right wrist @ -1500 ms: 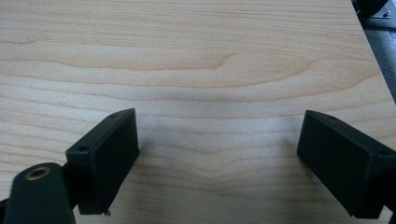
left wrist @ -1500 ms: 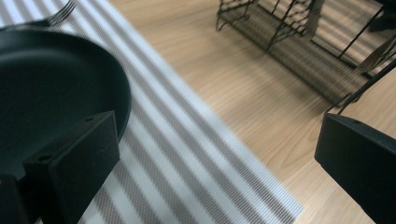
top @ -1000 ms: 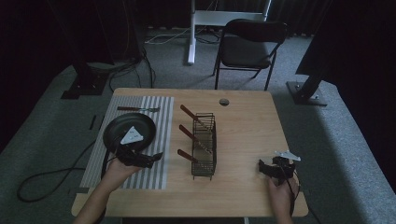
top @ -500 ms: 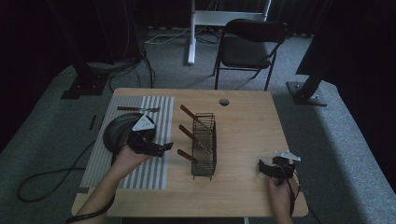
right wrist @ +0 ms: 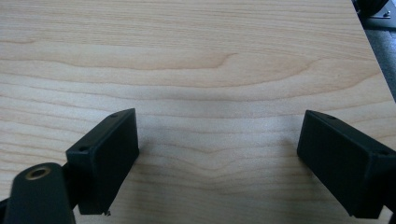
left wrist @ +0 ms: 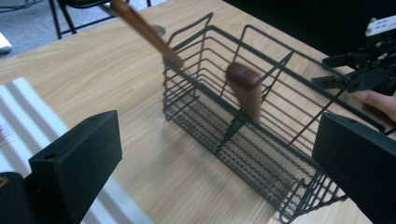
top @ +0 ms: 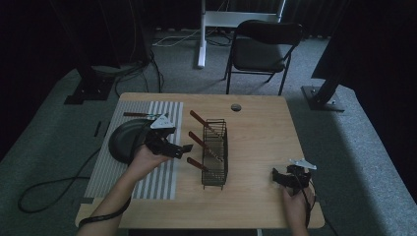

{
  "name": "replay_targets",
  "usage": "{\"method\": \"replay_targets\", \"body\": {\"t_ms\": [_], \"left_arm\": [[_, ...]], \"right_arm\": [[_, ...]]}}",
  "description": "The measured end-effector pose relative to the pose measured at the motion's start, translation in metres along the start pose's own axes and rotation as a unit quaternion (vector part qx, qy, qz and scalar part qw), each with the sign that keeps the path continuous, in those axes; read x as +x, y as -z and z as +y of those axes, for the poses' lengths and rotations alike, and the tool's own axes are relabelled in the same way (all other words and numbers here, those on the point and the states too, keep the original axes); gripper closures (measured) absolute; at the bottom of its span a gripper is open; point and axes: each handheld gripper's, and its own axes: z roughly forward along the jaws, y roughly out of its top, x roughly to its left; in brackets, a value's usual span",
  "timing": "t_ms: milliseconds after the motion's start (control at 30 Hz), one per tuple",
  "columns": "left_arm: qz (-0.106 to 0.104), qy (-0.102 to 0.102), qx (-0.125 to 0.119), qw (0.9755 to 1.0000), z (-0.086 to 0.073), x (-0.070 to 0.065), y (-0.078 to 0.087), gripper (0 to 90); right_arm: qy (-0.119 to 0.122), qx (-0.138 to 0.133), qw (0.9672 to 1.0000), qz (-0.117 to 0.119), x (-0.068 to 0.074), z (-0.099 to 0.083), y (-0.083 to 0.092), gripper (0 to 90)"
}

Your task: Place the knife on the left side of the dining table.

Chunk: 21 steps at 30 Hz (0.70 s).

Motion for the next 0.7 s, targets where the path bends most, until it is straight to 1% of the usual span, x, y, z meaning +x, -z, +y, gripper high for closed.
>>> {"method": "replay_targets", "body": {"t_ms": [67, 100, 133, 200, 233, 267, 300, 367, 400, 433, 467, 533, 567, 600, 667, 700], "left_arm": [[-0.004, 0.005, 0.003, 1.0, 0.002, -0.002, -0.004, 4.3], [-0.001, 0.01, 0.006, 0.9999, 0.003, -0.002, -0.005, 4.3], [-0.003, 0.015, 0.008, 0.9998, 0.004, -0.002, -0.007, 4.3], [-0.013, 0.022, 0.008, 0.9996, 0.005, -0.003, -0.01, 6.2], [-0.016, 0.023, 0.01, 0.9996, 0.006, -0.004, -0.012, 6.2], [-0.018, 0.02, 0.01, 0.9996, 0.006, -0.005, -0.013, 9.6], [-0.019, 0.021, 0.01, 0.9995, 0.007, -0.007, -0.014, 16.1], [-0.019, 0.023, 0.012, 0.9995, 0.007, -0.008, -0.015, 16.2], [-0.019, 0.019, 0.016, 0.9995, 0.008, -0.011, -0.017, 16.2], [-0.022, 0.02, 0.014, 0.9995, 0.007, -0.012, -0.017, 28.4], [-0.024, 0.026, 0.011, 0.9993, 0.008, -0.012, -0.018, 33.2], [-0.03, 0.041, 0.006, 0.9987, 0.008, -0.012, -0.018, 37.7], [-0.029, 0.046, 0.002, 0.9985, 0.008, -0.013, -0.019, 42.8], [-0.029, 0.049, 0.001, 0.9984, 0.008, -0.013, -0.019, 44.1], [-0.026, 0.058, 0.002, 0.998, 0.008, -0.013, -0.021, 49.3], [-0.028, 0.061, 0.002, 0.9977, 0.008, -0.013, -0.022, 49.6]], "right_arm": [[0.0, 0.0, 1.0, 0.0, 0.0, 0.0, 0.0, 11.7], [0.0, 0.0, 1.0, 0.0, 0.0, 0.0, 0.0, 11.7], [0.0, 0.0, 1.0, 0.0, 0.0, 0.0, 0.0, 11.7], [0.0, 0.0, 1.0, 0.0, 0.0, 0.0, 0.0, 11.7], [0.0, 0.0, 1.0, 0.0, 0.0, 0.0, 0.0, 11.7], [0.0, 0.0, 1.0, 0.0, 0.0, 0.0, 0.0, 11.7], [0.0, 0.0, 1.0, 0.001, 0.0, 0.0, 0.0, 11.7], [0.001, 0.0, 1.0, 0.001, 0.0, 0.0, 0.0, 11.7], [0.0, 0.0, 1.0, 0.001, 0.0, 0.0, 0.0, 11.7], [0.001, 0.0, 1.0, 0.001, 0.0, 0.0, 0.0, 11.7], [0.001, 0.0, 1.0, 0.001, 0.0, 0.0, 0.0, 11.7], [0.001, 0.0, 1.0, 0.001, 0.0, 0.0, 0.0, 11.7], [0.0, 0.0, 1.0, 0.001, 0.0, 0.0, 0.0, 11.7], [0.001, 0.0, 1.0, 0.001, 0.0, 0.0, 0.0, 11.7], [0.001, 0.0, 1.0, 0.001, 0.0, 0.0, 0.0, 11.7], [0.001, 0.0, 1.0, 0.001, 0.0, 0.0, 0.0, 11.7]]}}
